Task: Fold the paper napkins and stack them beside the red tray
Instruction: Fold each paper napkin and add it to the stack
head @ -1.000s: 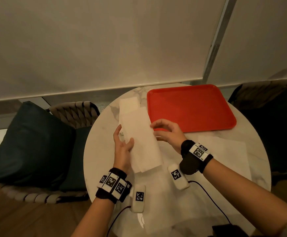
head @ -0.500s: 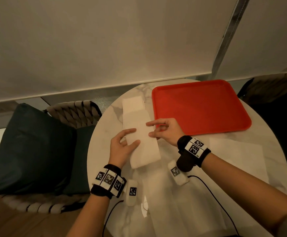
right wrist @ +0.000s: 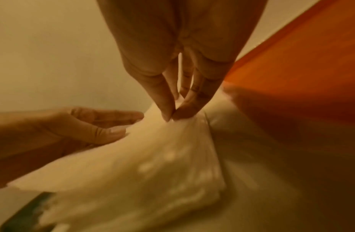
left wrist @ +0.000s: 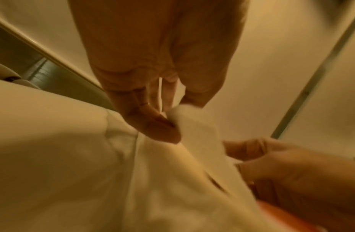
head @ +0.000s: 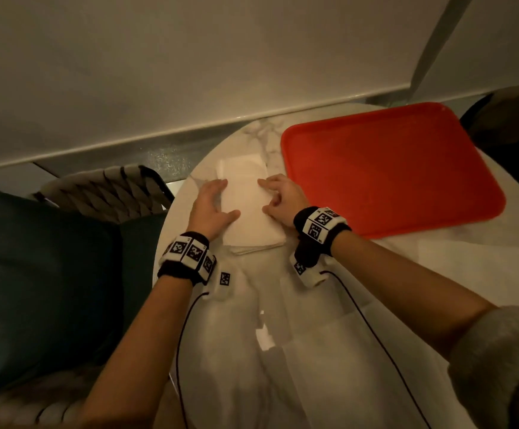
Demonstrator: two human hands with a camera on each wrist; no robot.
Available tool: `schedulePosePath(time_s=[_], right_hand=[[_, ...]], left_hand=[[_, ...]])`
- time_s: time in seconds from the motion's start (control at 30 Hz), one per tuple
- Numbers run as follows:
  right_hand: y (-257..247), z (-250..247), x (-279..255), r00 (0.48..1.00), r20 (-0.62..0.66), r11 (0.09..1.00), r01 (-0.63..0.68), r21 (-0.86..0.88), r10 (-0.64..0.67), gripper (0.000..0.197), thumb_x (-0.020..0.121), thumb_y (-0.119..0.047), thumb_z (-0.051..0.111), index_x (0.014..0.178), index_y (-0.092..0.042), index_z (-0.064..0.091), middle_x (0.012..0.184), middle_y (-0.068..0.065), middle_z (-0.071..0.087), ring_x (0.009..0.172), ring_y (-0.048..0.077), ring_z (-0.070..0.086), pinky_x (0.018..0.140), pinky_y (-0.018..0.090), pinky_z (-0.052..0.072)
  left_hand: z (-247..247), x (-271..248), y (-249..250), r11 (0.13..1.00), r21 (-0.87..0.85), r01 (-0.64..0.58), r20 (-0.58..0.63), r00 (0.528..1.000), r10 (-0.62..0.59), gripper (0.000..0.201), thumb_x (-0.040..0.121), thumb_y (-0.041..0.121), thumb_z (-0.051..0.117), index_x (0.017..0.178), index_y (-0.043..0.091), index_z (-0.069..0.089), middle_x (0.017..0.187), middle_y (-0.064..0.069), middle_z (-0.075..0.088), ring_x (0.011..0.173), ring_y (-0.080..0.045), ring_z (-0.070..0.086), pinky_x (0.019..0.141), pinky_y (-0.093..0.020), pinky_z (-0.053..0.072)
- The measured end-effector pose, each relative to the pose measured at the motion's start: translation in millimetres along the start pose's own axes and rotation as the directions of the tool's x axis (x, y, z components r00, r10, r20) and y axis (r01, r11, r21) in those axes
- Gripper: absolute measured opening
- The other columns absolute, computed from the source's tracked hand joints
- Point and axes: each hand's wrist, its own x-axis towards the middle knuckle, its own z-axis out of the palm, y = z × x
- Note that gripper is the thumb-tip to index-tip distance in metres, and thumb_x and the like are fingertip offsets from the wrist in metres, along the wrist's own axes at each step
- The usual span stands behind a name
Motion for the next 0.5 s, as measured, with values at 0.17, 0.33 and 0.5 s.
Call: schedulePosePath(time_s=[0.17,0.33,0.5], right_hand=[[3,12,8,0.999,0.028,0.995,0.024,-0.093,-0.021,0.058,0.081,0.001,0.059,0.137,-0.009,0.050,0.132,0.005,0.039,0.068,0.017,0.053,0.069,0.015,0.041],[-7,4,4,0.991,-0.073,0.992,0.116,0.048,-0.112,0.067,0.075,0.006,0.061,0.139,-0.013,0.049,0.136,-0.001,0.040,0.057,0.012,0.047,0.058,0.006,0.040],[-3,5,4,0.995,-0.035,0.996,0.093,-0.012,-0.093,0.067,0.079,0.005,0.058,0.141,-0.015,0.046,0.141,0.005,0.040,0.066,0.011,0.052,0.067,0.007,0.042]], left_hand=[[12,0,-9,0.982,0.187,0.014,0.018,1.000,-0.017,0.071,0.080,0.015,0.075,0.143,0.011,0.042,0.150,-0.008,0.030,0.137,-0.021,0.034,0.110,-0.026,0.026],[7,-11,-4,0.991,0.079,-0.108,-0.119,0.986,0.117,0.066,0.077,0.007,0.075,0.138,0.009,0.050,0.144,-0.006,0.040,0.132,-0.016,0.039,0.109,-0.024,0.032],[15,-19,0,0.992,0.086,-0.092,-0.116,0.988,0.102,0.061,0.079,0.011,0.075,0.136,0.018,0.053,0.137,-0.008,0.045,0.123,-0.016,0.045,0.096,-0.006,0.030]])
